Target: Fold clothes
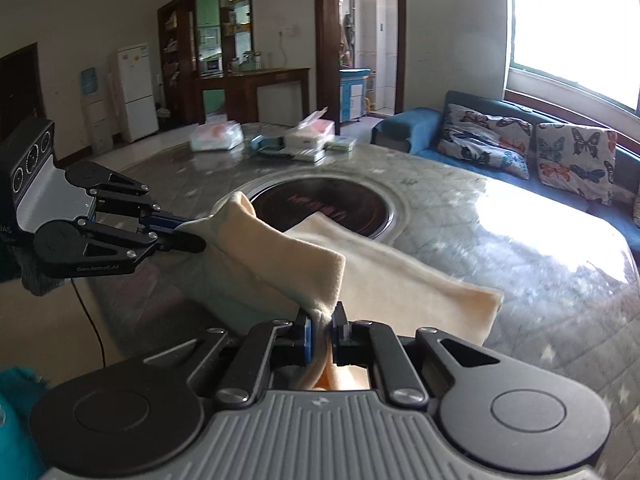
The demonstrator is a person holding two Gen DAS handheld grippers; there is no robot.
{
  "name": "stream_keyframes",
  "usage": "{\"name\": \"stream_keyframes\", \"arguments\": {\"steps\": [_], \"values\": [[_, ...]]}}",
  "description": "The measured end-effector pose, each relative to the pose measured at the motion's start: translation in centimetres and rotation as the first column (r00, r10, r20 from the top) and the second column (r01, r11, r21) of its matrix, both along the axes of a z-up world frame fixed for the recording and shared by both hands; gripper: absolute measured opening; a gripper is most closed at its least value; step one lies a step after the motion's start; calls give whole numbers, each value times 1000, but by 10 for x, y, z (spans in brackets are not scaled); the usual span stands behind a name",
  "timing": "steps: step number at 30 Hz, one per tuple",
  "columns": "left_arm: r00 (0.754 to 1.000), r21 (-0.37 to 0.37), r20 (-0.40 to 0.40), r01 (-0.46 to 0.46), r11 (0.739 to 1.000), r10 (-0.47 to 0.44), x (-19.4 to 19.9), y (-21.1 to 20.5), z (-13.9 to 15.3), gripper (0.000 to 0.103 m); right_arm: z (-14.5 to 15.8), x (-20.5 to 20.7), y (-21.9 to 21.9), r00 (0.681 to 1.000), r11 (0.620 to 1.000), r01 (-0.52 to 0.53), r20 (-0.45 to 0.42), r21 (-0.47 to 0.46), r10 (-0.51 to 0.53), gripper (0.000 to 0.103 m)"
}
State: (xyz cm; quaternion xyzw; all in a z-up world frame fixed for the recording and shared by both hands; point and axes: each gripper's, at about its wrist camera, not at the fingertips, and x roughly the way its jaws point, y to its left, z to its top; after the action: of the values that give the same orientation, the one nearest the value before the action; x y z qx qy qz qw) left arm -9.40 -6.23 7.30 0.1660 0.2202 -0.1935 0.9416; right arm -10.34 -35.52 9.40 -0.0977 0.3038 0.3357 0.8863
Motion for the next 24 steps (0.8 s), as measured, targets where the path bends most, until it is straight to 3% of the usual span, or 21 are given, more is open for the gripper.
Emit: {"name": "stream_keyframes", "arguments": {"steps": [6, 13, 16, 19, 24], "values": [[990, -37, -87, -115, 993, 111, 78, -7, -14, 10, 1, 73, 7, 999, 999, 49, -23, -9, -49, 8], [962, -38, -197, -203, 978, 192, 146, -12, -51, 11, -43, 136, 13, 981, 985, 171, -91, -18, -172, 9], [956, -43, -195, -233, 971, 221, 155, -10, -58, 15, -65, 157, 12, 964, 972, 235, -126, -18, -235, 11], [950, -55, -183, -266, 962, 252, 154, -5, -55, 22, -80, 162, 3, 942, 952, 306, -139, -13, -304, 22], [955, -86, -137, -277, 957, 264, 136, -1, -33, 19, -67, 147, -3, 933, 933, 358, -47, 14, -357, 23]]}}
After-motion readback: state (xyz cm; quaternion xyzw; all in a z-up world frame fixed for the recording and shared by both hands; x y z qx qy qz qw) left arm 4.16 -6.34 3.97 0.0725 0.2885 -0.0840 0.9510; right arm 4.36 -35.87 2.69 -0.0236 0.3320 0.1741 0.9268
